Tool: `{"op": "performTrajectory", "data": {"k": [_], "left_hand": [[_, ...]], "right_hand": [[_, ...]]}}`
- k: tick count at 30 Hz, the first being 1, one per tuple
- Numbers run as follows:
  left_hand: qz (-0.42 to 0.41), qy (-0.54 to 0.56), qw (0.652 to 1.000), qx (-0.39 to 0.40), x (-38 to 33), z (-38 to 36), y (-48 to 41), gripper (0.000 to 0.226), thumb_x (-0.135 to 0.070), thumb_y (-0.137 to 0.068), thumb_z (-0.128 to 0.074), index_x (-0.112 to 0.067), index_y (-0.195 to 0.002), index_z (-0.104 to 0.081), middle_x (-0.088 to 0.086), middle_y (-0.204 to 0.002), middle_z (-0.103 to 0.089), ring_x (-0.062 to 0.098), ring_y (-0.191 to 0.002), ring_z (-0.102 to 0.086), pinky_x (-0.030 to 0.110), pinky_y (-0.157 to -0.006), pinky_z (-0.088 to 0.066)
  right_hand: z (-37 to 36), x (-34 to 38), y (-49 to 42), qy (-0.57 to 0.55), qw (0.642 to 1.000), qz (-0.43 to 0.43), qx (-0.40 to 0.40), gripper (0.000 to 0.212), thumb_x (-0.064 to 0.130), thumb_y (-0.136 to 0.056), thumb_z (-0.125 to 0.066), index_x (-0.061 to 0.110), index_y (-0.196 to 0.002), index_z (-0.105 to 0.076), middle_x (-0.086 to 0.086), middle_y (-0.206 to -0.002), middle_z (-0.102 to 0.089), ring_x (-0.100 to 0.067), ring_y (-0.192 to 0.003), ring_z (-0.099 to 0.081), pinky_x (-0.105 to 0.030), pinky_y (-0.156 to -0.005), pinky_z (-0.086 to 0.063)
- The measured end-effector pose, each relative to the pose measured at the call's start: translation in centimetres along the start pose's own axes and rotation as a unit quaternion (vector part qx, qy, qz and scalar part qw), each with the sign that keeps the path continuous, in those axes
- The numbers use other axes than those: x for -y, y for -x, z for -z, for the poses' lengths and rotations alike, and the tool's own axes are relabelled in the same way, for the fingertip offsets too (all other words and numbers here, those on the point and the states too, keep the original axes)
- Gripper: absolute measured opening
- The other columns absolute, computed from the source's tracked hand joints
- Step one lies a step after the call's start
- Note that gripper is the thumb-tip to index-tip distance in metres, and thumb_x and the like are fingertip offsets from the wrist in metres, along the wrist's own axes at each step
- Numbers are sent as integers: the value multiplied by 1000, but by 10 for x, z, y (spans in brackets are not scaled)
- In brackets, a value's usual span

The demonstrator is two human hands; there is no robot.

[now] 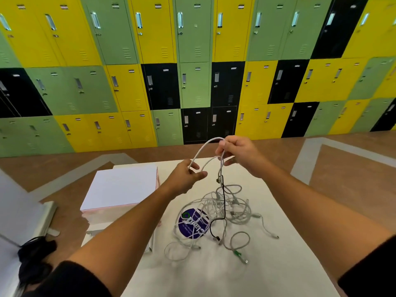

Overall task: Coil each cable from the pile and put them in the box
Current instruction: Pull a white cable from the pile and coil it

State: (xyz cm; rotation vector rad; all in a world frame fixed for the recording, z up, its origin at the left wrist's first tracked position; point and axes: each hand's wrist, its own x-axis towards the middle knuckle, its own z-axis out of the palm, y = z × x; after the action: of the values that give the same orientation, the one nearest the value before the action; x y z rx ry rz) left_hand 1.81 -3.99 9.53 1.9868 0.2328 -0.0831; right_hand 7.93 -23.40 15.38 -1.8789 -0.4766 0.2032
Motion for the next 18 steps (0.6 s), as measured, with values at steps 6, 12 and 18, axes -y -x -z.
{"op": "performTrajectory", "data": {"k": [6, 12, 18], "left_hand": [[-38, 100, 988, 112, -16, 1, 4, 40, -25, -90, -74, -19, -127, -60, 10, -92, -74, 13, -44, -40, 21, -42, -30], [-1, 205, 971, 121, -21, 0, 5, 22, -21, -97, -63, -9, -115, -64, 18, -104, -74, 12, -44, -37, 21, -43, -28], [-16, 136, 990, 35, -17, -11, 0, 27, -12, -82, -82, -14, -93, -58, 6, -66, -61, 10, -41, -40, 21, -41, -29]], "right_hand": [[-8, 11, 0, -147, 988, -16, -34, 18, 12, -103, -51, 7, -90, -62, -24, -96, -70, -28, -76, -68, -32, -58, -54], [-7, -4, -2, -157, 986, -11, -62, 12, -4, -93, -63, 8, -92, -64, -15, -85, -67, -27, -81, -70, -35, -69, -59], [-16, -21, 7, -119, 990, -76, -1, 30, -3, -87, -70, 9, -112, -59, -12, -97, -67, -26, -91, -69, -40, -77, -58]]}}
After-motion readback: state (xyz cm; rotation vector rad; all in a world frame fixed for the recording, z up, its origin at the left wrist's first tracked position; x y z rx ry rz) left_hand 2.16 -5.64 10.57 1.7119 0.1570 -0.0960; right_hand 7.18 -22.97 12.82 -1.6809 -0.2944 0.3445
